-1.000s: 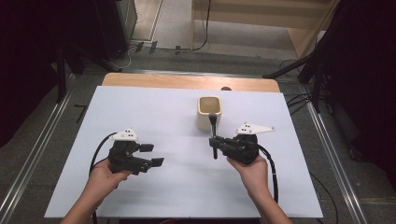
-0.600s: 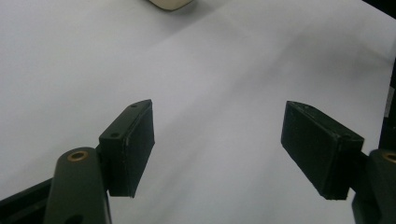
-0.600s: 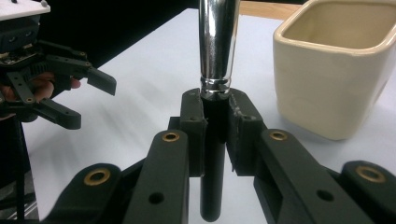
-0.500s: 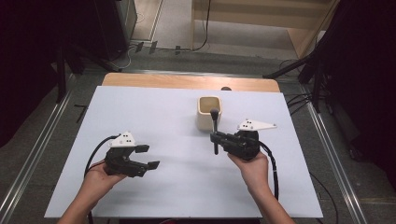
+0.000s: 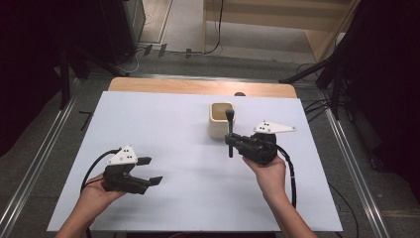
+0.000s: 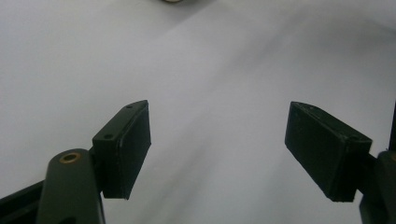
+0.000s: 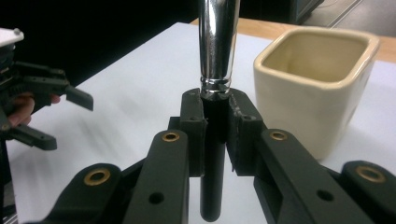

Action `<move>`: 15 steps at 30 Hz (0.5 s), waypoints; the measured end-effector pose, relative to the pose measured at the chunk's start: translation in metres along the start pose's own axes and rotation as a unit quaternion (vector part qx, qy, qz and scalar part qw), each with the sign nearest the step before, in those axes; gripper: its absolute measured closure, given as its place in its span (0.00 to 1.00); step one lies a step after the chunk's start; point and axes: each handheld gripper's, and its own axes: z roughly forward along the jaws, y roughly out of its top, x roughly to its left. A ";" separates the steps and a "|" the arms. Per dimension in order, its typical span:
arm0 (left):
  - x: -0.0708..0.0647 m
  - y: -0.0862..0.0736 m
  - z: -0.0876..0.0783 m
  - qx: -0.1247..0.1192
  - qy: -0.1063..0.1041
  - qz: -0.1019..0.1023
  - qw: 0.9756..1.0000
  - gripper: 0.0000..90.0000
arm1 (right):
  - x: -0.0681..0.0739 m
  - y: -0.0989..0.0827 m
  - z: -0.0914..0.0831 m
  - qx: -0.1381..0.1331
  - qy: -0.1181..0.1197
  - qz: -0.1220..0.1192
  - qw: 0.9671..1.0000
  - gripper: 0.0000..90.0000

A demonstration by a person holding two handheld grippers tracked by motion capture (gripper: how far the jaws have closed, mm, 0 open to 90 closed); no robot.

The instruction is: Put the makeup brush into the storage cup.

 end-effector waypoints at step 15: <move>0.003 -0.006 -0.003 -0.003 0.000 -0.002 1.000 0.25 | -0.009 0.028 -0.003 -0.024 -0.017 -0.003 1.000 0.88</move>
